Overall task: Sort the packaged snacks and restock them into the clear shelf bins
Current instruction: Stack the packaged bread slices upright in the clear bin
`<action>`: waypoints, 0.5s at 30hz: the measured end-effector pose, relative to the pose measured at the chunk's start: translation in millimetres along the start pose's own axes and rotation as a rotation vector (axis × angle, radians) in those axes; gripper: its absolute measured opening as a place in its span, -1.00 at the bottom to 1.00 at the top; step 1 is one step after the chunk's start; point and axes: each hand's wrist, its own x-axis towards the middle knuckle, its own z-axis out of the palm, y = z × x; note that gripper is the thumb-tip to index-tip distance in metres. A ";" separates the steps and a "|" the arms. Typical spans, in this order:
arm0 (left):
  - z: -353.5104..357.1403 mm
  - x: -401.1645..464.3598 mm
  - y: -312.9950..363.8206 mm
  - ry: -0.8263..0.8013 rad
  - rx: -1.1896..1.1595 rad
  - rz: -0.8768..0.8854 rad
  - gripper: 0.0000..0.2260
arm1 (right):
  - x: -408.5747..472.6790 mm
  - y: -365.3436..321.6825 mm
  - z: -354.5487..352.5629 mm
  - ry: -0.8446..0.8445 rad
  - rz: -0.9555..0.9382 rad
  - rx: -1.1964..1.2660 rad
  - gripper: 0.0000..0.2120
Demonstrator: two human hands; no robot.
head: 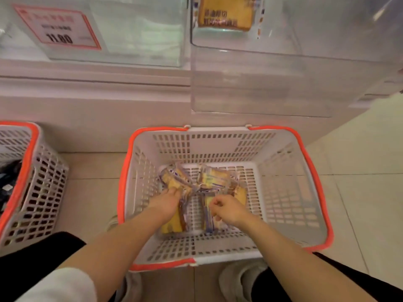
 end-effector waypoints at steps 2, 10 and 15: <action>2.5 12.7 -1.2 -0.012 -0.048 -0.027 -0.55 | 2.5 4.8 7.4 -0.007 0.008 -0.008 -0.82; -0.9 17.8 -7.8 -0.092 -0.156 0.225 -0.81 | -0.1 27.4 31.4 0.074 0.080 0.123 -0.73; -46.0 -10.4 -7.4 0.213 -0.486 0.412 -0.81 | -5.4 16.8 43.6 0.474 0.164 0.463 -0.79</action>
